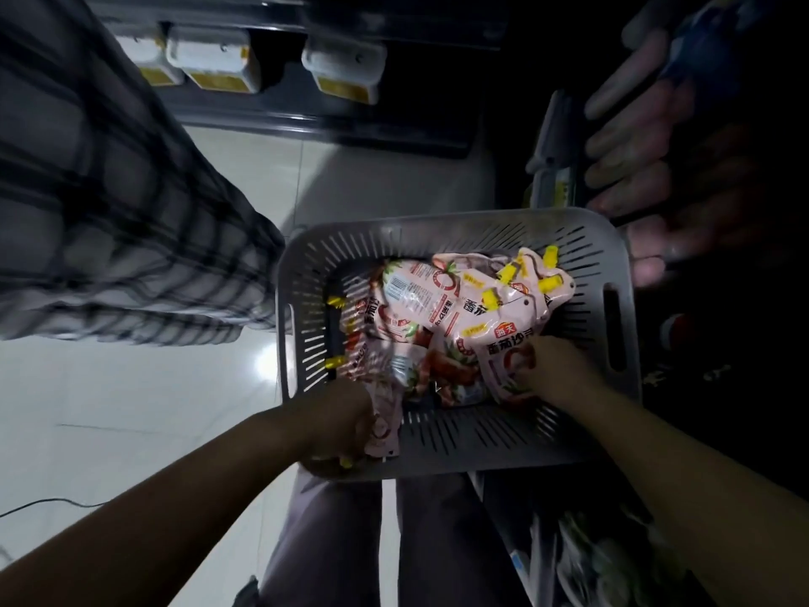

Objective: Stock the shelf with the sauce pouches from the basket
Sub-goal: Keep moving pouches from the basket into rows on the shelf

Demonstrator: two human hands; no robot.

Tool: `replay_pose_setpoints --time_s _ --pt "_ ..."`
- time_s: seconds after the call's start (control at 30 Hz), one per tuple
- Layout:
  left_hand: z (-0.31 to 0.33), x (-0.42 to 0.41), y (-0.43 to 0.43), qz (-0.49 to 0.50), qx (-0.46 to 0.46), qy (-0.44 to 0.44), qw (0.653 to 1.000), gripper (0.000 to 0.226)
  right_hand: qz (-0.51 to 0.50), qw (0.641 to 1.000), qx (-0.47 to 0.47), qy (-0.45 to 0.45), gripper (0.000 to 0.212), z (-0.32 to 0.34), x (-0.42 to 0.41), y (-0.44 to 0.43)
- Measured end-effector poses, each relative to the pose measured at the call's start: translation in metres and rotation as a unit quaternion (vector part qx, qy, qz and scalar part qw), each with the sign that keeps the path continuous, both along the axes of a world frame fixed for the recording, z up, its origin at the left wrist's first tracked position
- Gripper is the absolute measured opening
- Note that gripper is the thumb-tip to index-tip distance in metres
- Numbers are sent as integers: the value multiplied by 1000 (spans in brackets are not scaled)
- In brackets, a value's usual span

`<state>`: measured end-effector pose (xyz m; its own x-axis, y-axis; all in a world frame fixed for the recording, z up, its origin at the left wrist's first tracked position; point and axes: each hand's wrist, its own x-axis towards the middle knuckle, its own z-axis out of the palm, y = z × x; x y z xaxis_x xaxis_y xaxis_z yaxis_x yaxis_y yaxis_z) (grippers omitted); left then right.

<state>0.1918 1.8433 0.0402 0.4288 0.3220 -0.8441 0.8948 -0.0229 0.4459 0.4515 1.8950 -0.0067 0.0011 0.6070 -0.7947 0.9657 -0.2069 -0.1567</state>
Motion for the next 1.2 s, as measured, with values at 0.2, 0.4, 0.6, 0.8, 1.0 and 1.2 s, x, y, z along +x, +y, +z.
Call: replay_pose_setpoints --time_s 0.2,0.4,0.6,0.8,1.0,1.2 --pt "-4 15 -13 -88 46 64 993 32 -152 988 23 10 58 -29 9 -4" --pt "-4 36 -8 -8 83 57 995 38 -246 968 -16 54 55 -40 14 -4" --pt "-11 23 31 99 210 19 972 29 -270 960 -5 73 55 -45 17 -5" --pt "-56 6 52 496 134 -32 857 60 -258 962 9 83 52 -51 16 -8" --pt "-113 8 5 641 -11 75 764 70 -246 961 27 126 50 -51 22 -11" --pt "-123 19 11 676 -31 108 728 50 -119 984 7 132 49 -43 24 -1"
